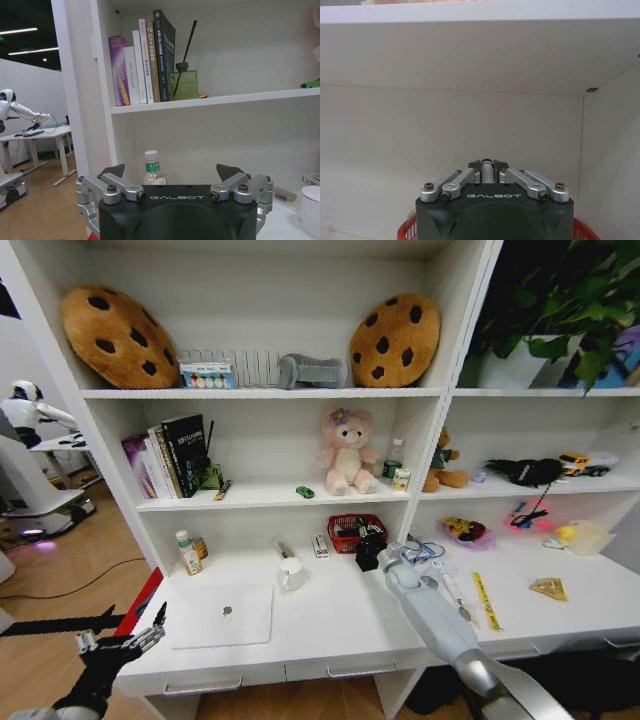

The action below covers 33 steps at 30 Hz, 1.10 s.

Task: Organize the objects on the table.

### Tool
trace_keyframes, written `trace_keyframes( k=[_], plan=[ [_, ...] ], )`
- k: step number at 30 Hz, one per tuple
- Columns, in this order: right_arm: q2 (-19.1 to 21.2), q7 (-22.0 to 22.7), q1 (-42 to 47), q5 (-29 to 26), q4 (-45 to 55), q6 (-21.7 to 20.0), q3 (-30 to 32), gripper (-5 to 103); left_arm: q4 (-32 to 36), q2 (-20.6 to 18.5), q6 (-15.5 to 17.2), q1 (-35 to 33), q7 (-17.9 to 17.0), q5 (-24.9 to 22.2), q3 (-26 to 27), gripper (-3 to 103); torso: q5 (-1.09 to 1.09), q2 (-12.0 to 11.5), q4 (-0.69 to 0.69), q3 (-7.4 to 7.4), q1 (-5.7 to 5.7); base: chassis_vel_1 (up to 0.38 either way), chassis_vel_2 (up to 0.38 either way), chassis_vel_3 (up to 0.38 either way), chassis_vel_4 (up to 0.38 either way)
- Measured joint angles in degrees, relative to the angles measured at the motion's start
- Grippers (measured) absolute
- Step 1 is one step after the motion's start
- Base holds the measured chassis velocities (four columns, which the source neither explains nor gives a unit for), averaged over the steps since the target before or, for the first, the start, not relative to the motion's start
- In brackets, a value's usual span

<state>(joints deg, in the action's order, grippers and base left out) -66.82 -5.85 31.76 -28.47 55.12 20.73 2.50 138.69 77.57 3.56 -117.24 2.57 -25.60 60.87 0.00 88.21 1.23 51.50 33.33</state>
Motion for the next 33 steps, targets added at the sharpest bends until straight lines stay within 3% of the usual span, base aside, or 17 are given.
trace_keyframes(
  k=[6,8,11,12,14,16,18,19,20,21,23,27,29,33],
  plan=[
    [0.51,0.33,-0.3,0.16,-0.21,0.07,0.53,9,0.0,0.0,0.0,0.0,0.0,0.0,0.0,100,0.0,0.01,0.01,0.0,0.0,0.0,0.0,0.0,0.0],
    [0.57,0.34,-0.31,0.16,-0.21,0.06,0.58,13,0.0,0.0,0.0,0.0,0.0,0.0,0.0,100,0.0,0.01,0.01,0.0,0.0,0.0,0.0,0.0,0.0],
    [0.8,0.3,-0.29,0.54,-0.09,-0.48,1.03,28,0.0,0.0,0.0,0.0,0.0,0.0,0.0,100,0.0,0.01,0.02,0.0,0.0,0.0,0.0,0.0,0.0],
    [0.8,0.3,-0.29,0.54,-0.09,-0.48,1.03,28,0.0,0.0,0.0,0.0,0.0,0.0,0.0,100,0.0,0.01,0.02,0.0,0.0,0.0,0.0,0.0,0.0],
    [0.65,0.47,-0.26,0.72,-0.09,-0.63,1.26,39,0.0,0.0,0.0,0.0,0.0,0.0,0.0,100,0.0,0.01,0.01,0.0,0.0,0.0,0.0,0.0,0.0],
    [0.66,0.58,-0.22,0.75,-0.05,-0.68,1.31,39,0.0,0.0,0.0,0.0,0.0,0.0,0.0,100,0.0,0.01,0.0,0.0,0.0,0.0,0.0,0.0,0.0],
    [1.06,0.81,0.16,0.74,0.94,-0.88,1.67,50,0.0,0.0,0.0,0.0,0.0,0.0,0.0,100,0.0,0.01,0.0,0.0,0.0,0.0,0.0,0.0,0.0],
    [1.06,0.81,0.16,0.74,0.94,-0.88,1.67,50,0.0,0.0,0.0,0.0,0.0,0.0,0.0,100,0.0,0.01,0.0,0.0,0.0,0.0,0.0,0.0,0.0],
    [1.89,0.91,0.98,0.49,3.03,-1.57,2.25,61,0.0,0.0,0.0,0.0,0.0,0.0,0.0,100,0.0,0.01,0.0,0.0,0.0,0.0,0.0,0.0,0.0],
    [1.89,0.91,0.98,0.49,3.03,-1.57,2.25,61,0.0,0.0,0.0,0.0,0.0,0.0,0.0,100,0.0,0.01,0.0,0.0,0.0,0.0,0.0,0.0,0.0],
    [4.51,1.16,4.51,-0.9,11.07,-4.76,4.08,72,0.0,0.0,0.0,0.0,0.0,0.0,0.0,100,0.0,0.0,0.01,0.0,0.0,0.0,0.0,0.0,0.0],
    [7.02,2.38,9.54,-2.84,20.63,-8.28,5.78,83,0.0,0.0,0.0,0.0,0.01,0.0,0.0,100,-0.01,0.01,0.0,-0.01,0.0,0.0,0.0,0.0,0.0],
    [9.19,4.43,17.02,-3.68,29.92,-11.45,7.84,93,0.0,0.0,0.0,0.0,-0.01,0.0,0.0,100,0.02,0.01,0.02,-0.01,0.0,0.0,0.0,0.0,0.0],
    [10.36,7.63,25.29,-3.59,39.83,-14.39,10.9,99,0.0,0.0,0.01,0.0,0.0,0.0,0.0,100,-0.01,0.01,0.02,-0.01,0.0,0.0,0.0,0.0,0.0]
  ],
)
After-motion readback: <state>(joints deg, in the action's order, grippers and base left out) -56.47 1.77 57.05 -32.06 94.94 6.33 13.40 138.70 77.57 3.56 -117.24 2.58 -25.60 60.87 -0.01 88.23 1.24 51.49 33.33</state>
